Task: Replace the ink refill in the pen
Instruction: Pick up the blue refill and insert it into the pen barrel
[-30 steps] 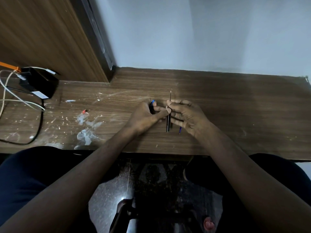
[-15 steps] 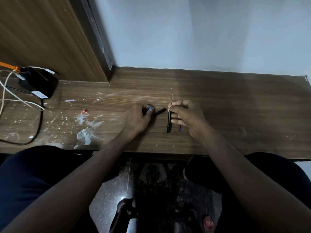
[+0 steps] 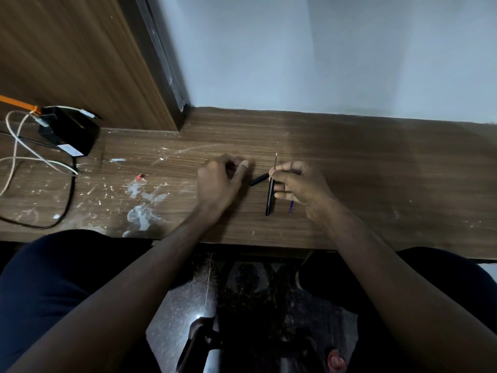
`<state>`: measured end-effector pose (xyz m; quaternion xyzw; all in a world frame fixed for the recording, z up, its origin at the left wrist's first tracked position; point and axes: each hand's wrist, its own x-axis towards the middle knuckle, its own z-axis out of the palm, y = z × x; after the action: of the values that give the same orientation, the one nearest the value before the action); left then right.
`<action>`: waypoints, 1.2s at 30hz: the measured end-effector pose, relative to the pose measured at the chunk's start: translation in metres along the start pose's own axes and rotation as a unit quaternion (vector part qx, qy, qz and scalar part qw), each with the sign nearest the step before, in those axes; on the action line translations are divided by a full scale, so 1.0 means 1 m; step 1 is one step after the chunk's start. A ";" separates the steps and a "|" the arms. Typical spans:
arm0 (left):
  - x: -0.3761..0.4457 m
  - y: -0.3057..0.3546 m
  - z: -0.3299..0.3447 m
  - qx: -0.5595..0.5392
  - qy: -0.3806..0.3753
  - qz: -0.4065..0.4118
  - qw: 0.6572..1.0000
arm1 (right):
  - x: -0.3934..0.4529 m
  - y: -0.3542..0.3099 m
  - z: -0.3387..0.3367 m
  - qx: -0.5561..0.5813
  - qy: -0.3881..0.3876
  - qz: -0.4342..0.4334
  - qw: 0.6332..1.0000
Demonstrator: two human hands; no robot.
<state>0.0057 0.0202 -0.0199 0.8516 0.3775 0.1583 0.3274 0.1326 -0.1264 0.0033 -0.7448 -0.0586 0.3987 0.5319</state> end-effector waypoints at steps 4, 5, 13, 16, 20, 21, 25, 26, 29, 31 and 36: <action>-0.029 0.021 -0.006 -0.003 -0.164 0.066 0.984 | 0.001 -0.003 -0.003 0.031 0.008 0.020 0.999; -0.036 0.022 -0.004 -0.005 -0.174 0.065 0.983 | 0.001 -0.004 -0.003 0.038 0.006 0.027 0.999; -0.037 0.008 -0.006 0.007 -0.211 0.020 0.977 | 0.011 -0.012 -0.015 0.088 0.039 0.031 0.995; -0.038 0.005 -0.008 0.017 -0.196 0.014 0.980 | 0.019 -0.022 -0.029 0.090 0.084 -0.020 0.992; -0.034 0.001 -0.012 0.036 -0.202 -0.004 0.979 | 0.026 -0.021 -0.038 -0.003 0.138 -0.059 0.989; -0.034 0.000 -0.012 0.042 -0.205 -0.005 0.978 | 0.028 -0.019 -0.038 -0.046 0.151 -0.066 0.985; -0.033 0.001 -0.012 0.059 -0.211 -0.003 0.976 | 0.031 -0.008 -0.029 -0.182 0.152 -0.089 0.967; -0.034 0.002 -0.011 0.064 -0.215 -0.003 0.975 | 0.032 -0.005 -0.025 -0.199 0.146 -0.095 0.965; -0.034 0.005 -0.008 0.077 -0.226 -0.002 0.971 | 0.038 0.001 -0.012 -0.258 0.140 -0.121 0.948; -0.035 0.007 -0.008 0.079 -0.229 0.001 0.970 | 0.042 0.005 -0.008 -0.287 0.146 -0.136 0.937; -0.034 0.008 -0.009 0.088 -0.225 0.002 0.970 | 0.050 0.014 -0.004 -0.340 0.172 -0.153 0.912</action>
<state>-0.0177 -0.0051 -0.0084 0.8915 0.3051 -0.0711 0.3272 0.1642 -0.1098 -0.0347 -0.9194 -0.2113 0.1346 0.3030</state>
